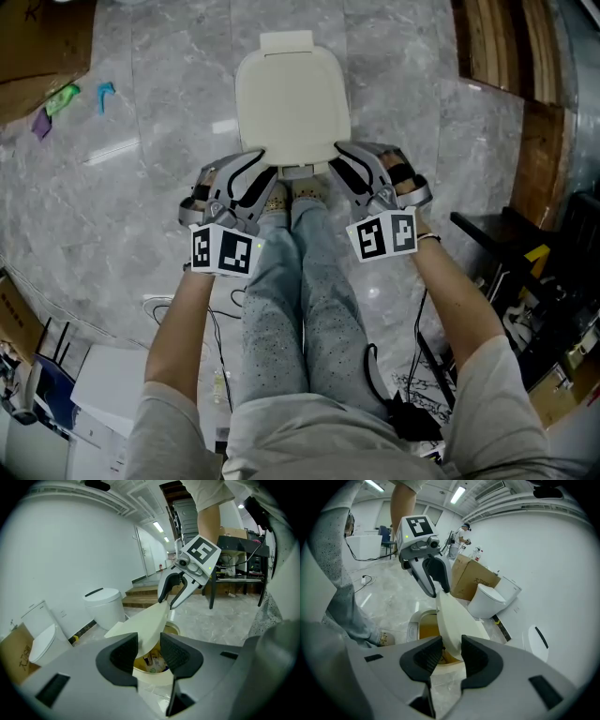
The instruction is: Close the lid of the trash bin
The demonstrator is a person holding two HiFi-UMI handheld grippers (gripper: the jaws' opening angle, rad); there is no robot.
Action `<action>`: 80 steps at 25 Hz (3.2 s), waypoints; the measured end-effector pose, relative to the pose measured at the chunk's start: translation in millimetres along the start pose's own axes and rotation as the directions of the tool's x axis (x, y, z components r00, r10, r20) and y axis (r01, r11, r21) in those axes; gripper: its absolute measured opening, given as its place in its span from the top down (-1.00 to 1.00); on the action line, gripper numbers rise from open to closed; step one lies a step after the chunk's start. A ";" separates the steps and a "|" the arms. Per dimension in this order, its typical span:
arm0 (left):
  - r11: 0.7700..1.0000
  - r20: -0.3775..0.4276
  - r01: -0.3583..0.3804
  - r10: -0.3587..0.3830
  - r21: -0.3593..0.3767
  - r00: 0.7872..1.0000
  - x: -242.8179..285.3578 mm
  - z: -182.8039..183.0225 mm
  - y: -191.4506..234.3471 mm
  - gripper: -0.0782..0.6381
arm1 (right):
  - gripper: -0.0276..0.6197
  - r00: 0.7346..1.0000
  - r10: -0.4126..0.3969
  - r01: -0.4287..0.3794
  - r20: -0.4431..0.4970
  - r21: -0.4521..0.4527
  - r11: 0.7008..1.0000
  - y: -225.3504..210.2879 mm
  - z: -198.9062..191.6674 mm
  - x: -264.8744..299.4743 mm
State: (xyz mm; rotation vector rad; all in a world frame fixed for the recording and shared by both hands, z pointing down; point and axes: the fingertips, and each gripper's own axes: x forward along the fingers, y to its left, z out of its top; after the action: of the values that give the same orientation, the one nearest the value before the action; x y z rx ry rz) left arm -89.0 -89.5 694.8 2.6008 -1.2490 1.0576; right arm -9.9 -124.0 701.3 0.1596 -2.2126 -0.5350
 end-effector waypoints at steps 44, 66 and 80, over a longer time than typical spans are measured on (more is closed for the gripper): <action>0.971 -0.174 0.108 -0.146 -0.212 0.974 45.6 -71.7 -33.9 0.40 | 0.45 0.953 0.240 -0.207 -0.184 0.183 0.961 58.3 -45.4 54.3; 0.936 -0.250 0.042 -0.137 -0.350 0.959 59.7 -83.5 -33.8 0.52 | 0.75 0.905 0.321 -0.135 -0.279 0.528 0.839 60.2 -54.3 66.7; 0.886 -0.312 -0.001 -0.163 -0.464 0.936 49.0 -79.0 -32.9 0.73 | 0.80 0.914 0.289 -0.019 -0.287 0.679 0.734 53.1 -50.3 52.6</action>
State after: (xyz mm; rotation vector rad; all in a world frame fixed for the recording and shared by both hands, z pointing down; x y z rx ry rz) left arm -88.2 -73.4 792.1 1.9938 -1.1244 0.9966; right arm -2.0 -107.7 789.5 0.4080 -1.9119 0.3933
